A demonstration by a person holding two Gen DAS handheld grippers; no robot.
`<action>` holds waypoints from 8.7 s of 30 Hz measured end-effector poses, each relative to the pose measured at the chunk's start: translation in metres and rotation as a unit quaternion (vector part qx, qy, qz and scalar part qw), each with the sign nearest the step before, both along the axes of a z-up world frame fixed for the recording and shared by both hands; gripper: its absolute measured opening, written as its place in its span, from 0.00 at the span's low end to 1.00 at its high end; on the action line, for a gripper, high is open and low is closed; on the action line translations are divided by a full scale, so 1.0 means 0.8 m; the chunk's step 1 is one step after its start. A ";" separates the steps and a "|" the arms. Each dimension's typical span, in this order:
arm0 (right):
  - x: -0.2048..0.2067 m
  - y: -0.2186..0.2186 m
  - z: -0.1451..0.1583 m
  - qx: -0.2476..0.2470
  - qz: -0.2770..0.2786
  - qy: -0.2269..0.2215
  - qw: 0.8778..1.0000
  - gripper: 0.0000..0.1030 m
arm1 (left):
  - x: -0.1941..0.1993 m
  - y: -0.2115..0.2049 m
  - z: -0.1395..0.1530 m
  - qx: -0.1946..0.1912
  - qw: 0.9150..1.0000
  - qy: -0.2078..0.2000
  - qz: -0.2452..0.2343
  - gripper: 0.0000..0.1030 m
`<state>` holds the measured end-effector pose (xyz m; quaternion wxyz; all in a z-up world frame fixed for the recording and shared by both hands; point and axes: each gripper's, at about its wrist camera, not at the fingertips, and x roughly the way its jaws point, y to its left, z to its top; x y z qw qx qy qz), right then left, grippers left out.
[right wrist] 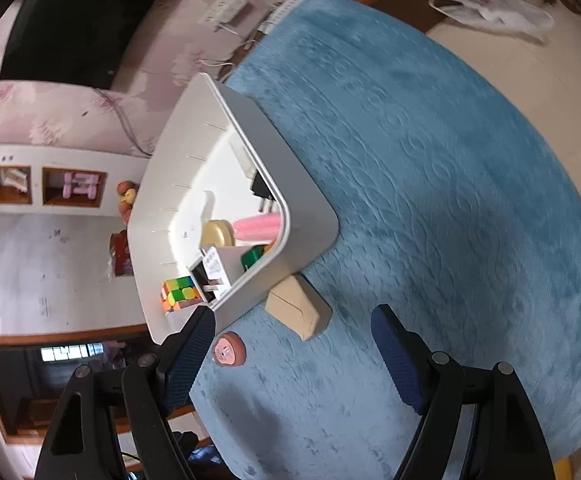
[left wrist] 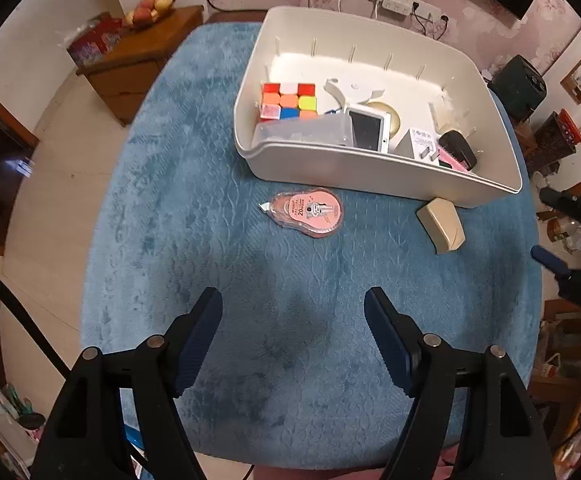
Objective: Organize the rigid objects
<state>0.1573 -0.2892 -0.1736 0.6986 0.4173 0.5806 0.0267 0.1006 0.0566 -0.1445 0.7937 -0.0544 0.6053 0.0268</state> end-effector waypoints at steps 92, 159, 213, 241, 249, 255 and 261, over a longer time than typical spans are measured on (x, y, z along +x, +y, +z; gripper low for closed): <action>-0.060 0.187 -0.053 -0.319 0.122 -0.138 0.930 0.36 | 0.081 -0.016 -0.142 0.008 0.968 -0.090 -0.235 0.74; 0.032 0.133 0.150 -0.299 0.240 -0.309 0.870 0.36 | 0.147 -0.044 0.088 0.008 0.965 -0.224 -0.135 0.74; -0.020 0.097 0.065 -0.157 0.297 -0.162 0.928 0.86 | 0.001 -0.006 0.074 0.021 0.992 -0.096 0.081 0.84; -0.199 0.172 0.228 -0.264 0.195 -0.188 0.926 0.99 | -0.092 0.037 0.152 -0.051 0.991 -0.125 -0.008 0.91; -0.230 0.175 0.246 -0.292 0.154 -0.220 0.918 0.99 | -0.111 0.030 0.172 -0.017 0.984 -0.176 -0.031 0.96; -0.220 0.165 0.258 -0.293 0.153 -0.232 0.915 0.99 | -0.114 0.009 0.195 0.030 0.974 -0.222 -0.026 0.97; -0.216 0.162 0.253 -0.298 0.168 -0.233 0.910 0.99 | -0.123 -0.009 0.202 0.080 0.963 -0.258 -0.025 0.98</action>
